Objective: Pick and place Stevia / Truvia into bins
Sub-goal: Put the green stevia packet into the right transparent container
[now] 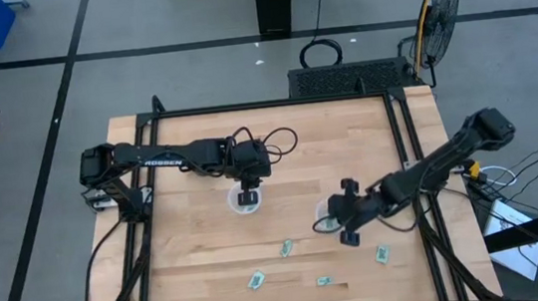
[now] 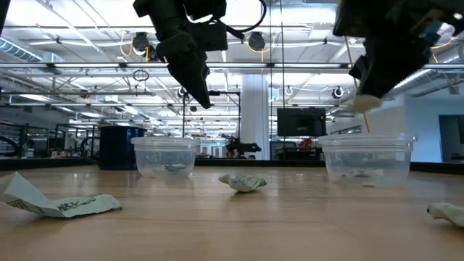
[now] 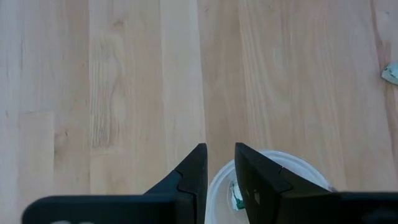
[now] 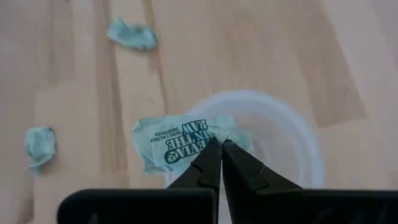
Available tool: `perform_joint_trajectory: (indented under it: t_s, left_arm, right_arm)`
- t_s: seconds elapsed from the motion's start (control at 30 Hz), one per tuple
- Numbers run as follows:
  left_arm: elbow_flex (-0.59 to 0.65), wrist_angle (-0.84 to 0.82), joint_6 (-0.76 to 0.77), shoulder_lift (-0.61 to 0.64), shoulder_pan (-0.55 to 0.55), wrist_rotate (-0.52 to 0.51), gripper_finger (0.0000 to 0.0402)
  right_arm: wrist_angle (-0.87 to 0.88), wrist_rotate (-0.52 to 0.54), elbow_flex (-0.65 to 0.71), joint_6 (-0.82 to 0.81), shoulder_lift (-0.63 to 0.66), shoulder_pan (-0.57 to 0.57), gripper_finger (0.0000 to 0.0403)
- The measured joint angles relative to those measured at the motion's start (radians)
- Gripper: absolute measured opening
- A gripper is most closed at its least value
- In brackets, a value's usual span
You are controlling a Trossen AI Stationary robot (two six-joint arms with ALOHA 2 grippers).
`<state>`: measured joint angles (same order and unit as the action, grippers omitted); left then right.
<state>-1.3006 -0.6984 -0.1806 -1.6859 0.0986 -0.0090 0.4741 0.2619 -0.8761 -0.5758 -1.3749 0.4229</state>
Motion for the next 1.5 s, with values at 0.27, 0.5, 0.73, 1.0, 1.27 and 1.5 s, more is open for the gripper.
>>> perform_joint_trajectory:
  t_s: [0.27, 0.5, 0.73, 1.0, 1.27, 1.5]
  left_arm:
    - [0.000, -0.008, -0.019, 0.000, -0.015, -0.001, 0.0088]
    - [0.000, -0.008, -0.018, 0.000, -0.036, -0.001, 0.0088]
    - [0.000, -0.008, -0.019, 0.000, -0.048, -0.001, 0.0088]
    - [0.000, -0.006, -0.021, 0.000, -0.049, 0.005, 0.0088]
    - [0.000, -0.004, -0.025, 0.000, -0.082, 0.035, 0.0088]
    - [0.000, -0.006, -0.024, 0.000, -0.121, 0.035, 0.0088]
  right_arm:
    - [0.098, 0.084, 0.000, -0.037, -0.092, 0.003, 0.0001]
    - [0.103, 0.078, 0.000, -0.021, -0.127, -0.037, 0.0003]
    - [0.094, 0.078, 0.000, -0.019, -0.131, -0.051, 0.0038]
    - [0.092, 0.074, 0.000, -0.014, -0.114, -0.051, 0.0080]
    - [0.070, 0.048, 0.000, -0.040, 0.040, -0.050, 0.0080]
    - [0.081, -0.361, 0.000, -0.163, 0.154, 0.001, 0.0082]
